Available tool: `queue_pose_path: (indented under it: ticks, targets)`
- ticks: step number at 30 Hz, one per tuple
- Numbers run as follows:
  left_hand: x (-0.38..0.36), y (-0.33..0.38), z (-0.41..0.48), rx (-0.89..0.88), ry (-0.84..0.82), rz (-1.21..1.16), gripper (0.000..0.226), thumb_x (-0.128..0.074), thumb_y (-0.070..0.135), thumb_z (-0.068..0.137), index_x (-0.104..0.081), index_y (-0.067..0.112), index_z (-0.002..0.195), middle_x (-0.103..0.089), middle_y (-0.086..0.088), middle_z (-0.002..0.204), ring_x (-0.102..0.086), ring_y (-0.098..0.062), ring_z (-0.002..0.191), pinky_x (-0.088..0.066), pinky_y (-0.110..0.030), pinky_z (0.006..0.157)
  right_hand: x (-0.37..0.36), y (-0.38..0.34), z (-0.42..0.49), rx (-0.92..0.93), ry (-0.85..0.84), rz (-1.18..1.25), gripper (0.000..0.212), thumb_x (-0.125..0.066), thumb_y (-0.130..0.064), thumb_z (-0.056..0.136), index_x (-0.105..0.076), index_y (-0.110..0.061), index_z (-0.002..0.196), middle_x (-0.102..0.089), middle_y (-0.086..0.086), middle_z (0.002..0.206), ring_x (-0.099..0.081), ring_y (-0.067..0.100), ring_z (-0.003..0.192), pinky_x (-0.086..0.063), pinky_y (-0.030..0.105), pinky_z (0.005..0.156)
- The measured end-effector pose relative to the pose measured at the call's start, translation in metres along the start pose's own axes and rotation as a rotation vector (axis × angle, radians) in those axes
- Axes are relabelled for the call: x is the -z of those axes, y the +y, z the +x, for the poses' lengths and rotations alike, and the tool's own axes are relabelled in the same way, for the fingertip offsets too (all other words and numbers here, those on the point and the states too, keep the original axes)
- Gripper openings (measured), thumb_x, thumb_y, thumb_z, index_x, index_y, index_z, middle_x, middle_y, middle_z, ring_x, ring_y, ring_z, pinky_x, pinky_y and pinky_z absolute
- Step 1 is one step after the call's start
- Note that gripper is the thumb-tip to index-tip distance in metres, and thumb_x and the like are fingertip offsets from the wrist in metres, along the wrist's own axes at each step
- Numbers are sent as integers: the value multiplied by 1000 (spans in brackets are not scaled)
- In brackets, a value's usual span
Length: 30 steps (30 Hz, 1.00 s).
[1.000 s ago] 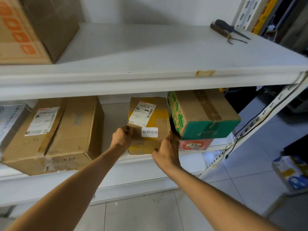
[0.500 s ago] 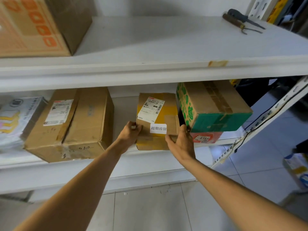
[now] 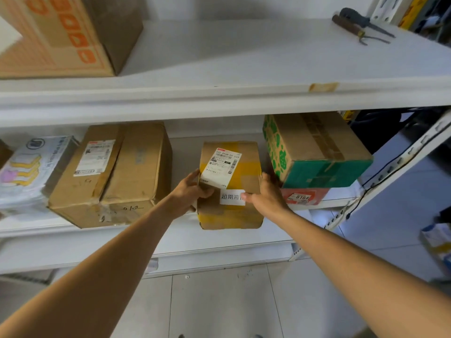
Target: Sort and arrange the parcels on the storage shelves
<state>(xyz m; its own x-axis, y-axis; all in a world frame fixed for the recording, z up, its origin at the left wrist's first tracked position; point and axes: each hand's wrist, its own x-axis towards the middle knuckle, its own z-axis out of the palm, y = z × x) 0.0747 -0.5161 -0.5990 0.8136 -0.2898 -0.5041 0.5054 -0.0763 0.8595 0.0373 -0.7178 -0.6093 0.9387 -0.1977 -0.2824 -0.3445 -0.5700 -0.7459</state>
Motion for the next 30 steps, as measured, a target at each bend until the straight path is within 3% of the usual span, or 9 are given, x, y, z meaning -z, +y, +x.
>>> queue_pose_path:
  ticks: [2,5,10,12,16,22,26,30]
  targets:
    - [2,-3,5,10,-23,-60,73,-58,-4,89,-31,28,149,-60,-2,123,-60,-22,102,-55,-43,76,1,1,8,-26,-40,86,79,-74,-31,81,-28,-16,143,-46,5,142,-39,29,134,-36,37,106]
    - [4,-5,9,-5,-40,-123,72,-53,-11,88,-35,30,145,-62,-1,115,-61,-22,99,-52,-47,83,1,5,13,-52,-110,194,96,-70,-29,86,-4,-22,155,-29,0,156,-26,24,143,-24,39,113]
    - [7,-8,5,-57,-107,-126,66,-50,-12,88,-42,34,135,-61,-3,117,-64,-21,99,-60,-34,67,1,10,22,-48,-122,230,105,-76,-25,81,-1,-26,155,-35,-2,153,-29,24,142,-26,41,113]
    - [8,-10,5,-86,-153,-90,65,-50,-10,89,-42,37,133,-60,-4,120,-64,-20,105,-60,-32,70,2,11,23,-42,-130,236,105,-77,-25,80,-3,-26,155,-38,-3,151,-32,23,141,-29,41,113]
    - [9,-10,4,-78,-164,-40,78,-50,-8,91,-23,39,147,-56,-3,127,-56,-22,114,-58,-37,80,5,14,19,-27,-113,285,98,-80,-24,77,-18,-27,154,-41,-1,147,-34,23,138,-30,38,110]
    - [3,-6,0,-109,-121,-45,62,-47,-12,91,-43,40,122,-62,3,111,-62,-16,99,-59,-26,65,7,16,14,-25,-90,339,90,-82,-23,74,-32,-28,148,-47,-7,124,-42,16,124,-32,25,98]
    - [4,-3,1,-86,-121,-12,63,-48,-12,91,-38,40,125,-59,7,109,-60,-13,94,-58,-28,62,3,15,15,-55,-82,355,98,-86,-29,69,-31,-32,149,-46,-1,140,-41,21,131,-36,40,111]
    - [14,-2,7,-70,-194,60,67,-52,-8,91,-34,40,134,-56,5,118,-57,-17,104,-55,-42,75,2,12,15,-110,-66,393,101,-88,-23,65,-33,-35,148,-42,-3,139,-39,20,132,-39,44,109]
